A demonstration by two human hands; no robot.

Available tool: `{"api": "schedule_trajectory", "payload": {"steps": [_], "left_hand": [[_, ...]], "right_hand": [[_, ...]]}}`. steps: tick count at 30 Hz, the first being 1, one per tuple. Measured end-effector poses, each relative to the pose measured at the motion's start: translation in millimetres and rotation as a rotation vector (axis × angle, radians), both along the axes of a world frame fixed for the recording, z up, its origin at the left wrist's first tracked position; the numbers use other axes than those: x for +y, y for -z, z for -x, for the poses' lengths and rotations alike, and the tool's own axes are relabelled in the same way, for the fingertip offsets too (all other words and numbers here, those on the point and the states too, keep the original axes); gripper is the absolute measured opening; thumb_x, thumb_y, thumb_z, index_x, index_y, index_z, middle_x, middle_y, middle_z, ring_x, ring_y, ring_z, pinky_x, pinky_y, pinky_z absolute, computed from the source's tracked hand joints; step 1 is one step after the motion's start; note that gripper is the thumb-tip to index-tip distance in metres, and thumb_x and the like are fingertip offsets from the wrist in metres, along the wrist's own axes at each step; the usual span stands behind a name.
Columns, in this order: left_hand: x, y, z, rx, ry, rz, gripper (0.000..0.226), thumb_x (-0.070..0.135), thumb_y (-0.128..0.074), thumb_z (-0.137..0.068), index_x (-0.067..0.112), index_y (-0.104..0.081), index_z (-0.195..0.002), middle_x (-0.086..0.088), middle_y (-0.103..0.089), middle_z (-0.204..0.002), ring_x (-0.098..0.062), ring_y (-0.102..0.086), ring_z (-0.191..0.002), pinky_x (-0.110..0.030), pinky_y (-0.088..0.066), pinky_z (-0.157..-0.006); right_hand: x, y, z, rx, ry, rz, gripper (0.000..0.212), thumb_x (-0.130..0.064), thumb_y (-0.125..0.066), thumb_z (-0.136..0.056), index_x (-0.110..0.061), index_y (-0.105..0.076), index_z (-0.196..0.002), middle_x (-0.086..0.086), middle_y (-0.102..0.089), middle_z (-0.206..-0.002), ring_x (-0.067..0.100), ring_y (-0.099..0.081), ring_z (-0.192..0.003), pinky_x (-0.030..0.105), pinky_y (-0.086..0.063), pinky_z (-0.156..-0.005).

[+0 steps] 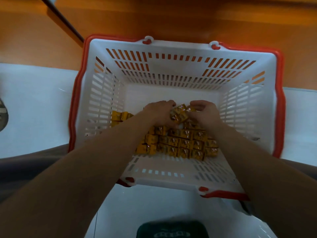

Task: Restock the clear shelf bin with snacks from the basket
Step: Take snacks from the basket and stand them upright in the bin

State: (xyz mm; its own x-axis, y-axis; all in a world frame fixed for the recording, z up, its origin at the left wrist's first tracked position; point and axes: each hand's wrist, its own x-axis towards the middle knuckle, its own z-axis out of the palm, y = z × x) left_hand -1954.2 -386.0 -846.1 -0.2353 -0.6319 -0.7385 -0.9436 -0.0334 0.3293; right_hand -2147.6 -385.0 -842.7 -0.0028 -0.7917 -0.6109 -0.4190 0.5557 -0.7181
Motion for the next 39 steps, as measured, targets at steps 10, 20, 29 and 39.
{"api": "schedule_trajectory", "payload": {"steps": [10,20,29,39], "left_hand": [[2,-3,-3,0.099,-0.218,-0.026,0.088,0.057,-0.085,-0.069,0.023,-0.044,-0.138,0.0,-0.058,-0.117,-0.021,-0.054,-0.098,-0.036,-0.045,-0.077],[10,-15,-27,0.298,-0.747,0.073,0.077,0.042,-0.087,-0.072,0.02,-0.043,-0.132,0.001,-0.062,-0.102,-0.015,-0.063,-0.087,-0.036,-0.059,-0.067],[13,-33,-35,0.343,-0.921,0.081,0.091,0.044,-0.091,-0.072,0.019,-0.039,-0.142,0.003,-0.054,-0.113,-0.015,-0.057,-0.094,-0.02,-0.044,-0.063],[14,-108,-30,0.409,-0.96,0.091,0.067,0.056,-0.086,-0.074,0.026,-0.046,-0.119,0.009,-0.061,-0.101,-0.008,-0.062,-0.086,-0.027,-0.053,-0.061]], "right_hand": [[-3,-18,0,-0.13,0.102,0.065,0.017,-0.024,-0.066,-0.095,-0.021,-0.071,-0.111,-0.001,-0.071,-0.098,0.017,-0.069,-0.085,0.032,-0.057,-0.069],[5,-25,-27,0.352,-0.82,-0.145,0.035,-0.042,-0.068,-0.088,-0.01,-0.058,-0.077,0.004,-0.059,-0.077,0.024,-0.061,-0.076,0.03,-0.039,-0.057],[6,-33,-27,0.436,-1.045,-0.122,0.054,-0.034,-0.079,-0.076,-0.018,-0.052,-0.119,0.002,-0.054,-0.111,0.022,-0.052,-0.098,0.034,-0.044,-0.079],[0,-91,-6,-0.082,-0.225,-0.136,0.028,-0.011,-0.083,-0.077,-0.004,-0.067,-0.098,0.013,-0.071,-0.087,0.024,-0.072,-0.074,0.033,-0.055,-0.06]]}}
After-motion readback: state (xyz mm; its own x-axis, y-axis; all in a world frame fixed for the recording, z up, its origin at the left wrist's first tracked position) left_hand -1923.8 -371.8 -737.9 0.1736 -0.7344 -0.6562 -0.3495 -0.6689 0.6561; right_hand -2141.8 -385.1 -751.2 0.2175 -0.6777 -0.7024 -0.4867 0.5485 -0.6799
